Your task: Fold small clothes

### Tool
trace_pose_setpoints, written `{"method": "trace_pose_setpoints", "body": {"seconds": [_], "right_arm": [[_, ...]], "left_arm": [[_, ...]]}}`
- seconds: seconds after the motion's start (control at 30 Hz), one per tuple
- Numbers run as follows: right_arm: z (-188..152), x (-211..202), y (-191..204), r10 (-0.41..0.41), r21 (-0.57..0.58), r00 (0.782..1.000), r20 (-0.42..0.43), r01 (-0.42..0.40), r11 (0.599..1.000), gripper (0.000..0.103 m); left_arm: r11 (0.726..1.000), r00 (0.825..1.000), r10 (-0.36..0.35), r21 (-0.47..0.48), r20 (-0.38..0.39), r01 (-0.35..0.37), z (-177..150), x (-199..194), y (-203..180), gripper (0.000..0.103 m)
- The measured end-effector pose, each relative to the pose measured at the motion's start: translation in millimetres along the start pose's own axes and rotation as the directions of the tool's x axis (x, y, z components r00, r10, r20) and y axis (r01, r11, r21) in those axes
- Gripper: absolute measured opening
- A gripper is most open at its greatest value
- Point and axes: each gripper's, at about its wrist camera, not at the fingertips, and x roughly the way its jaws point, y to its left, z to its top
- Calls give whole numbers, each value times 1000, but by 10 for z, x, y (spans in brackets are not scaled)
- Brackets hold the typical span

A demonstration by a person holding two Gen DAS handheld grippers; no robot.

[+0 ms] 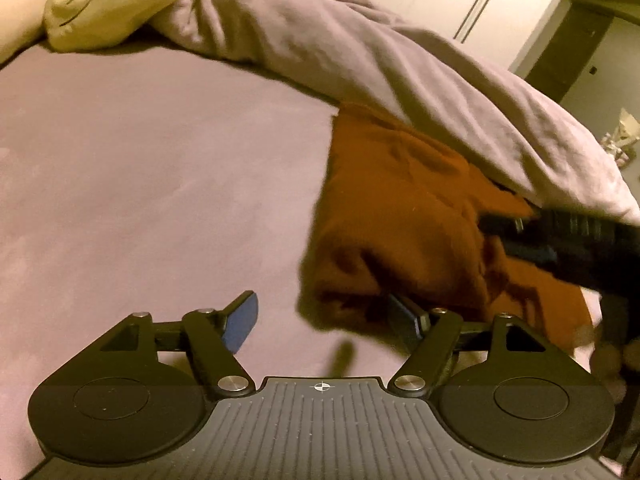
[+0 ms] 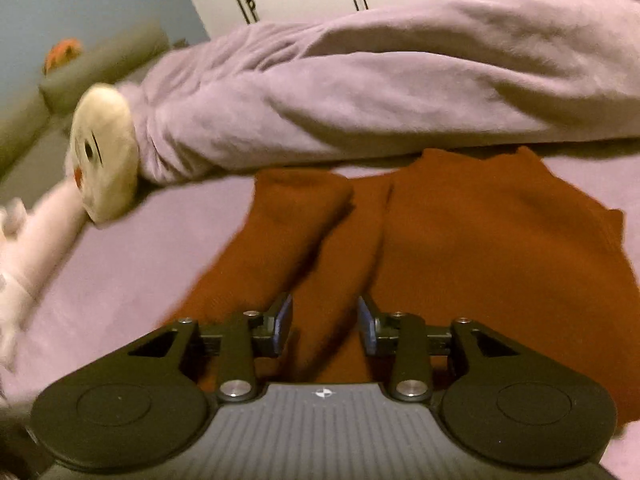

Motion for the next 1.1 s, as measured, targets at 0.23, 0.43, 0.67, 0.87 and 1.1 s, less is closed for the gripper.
{"method": "trace_pose_setpoints", "body": {"seconds": [0.23, 0.43, 0.67, 0.87, 1.1], "right_arm": [[175, 339, 95, 123, 175, 990, -64, -110, 978, 45], [186, 502, 108, 132, 250, 986, -101, -104, 963, 47], [198, 615, 233, 143, 155, 983, -115, -124, 980, 11], [196, 250, 100, 55, 61, 998, -26, -53, 997, 10], [108, 246, -198, 13, 67, 998, -65, -9, 998, 14]], "left_arm": [[999, 1000, 24, 24, 10, -25, 29, -51, 94, 77], [1000, 1000, 23, 21, 5, -23, 20, -5, 105, 77], [1000, 999, 26, 15, 24, -26, 88, -33, 95, 79], [998, 996, 57, 12, 70, -58, 268, -30, 107, 83], [985, 994, 106, 136, -18, -103, 199, 431, -147, 78]]}}
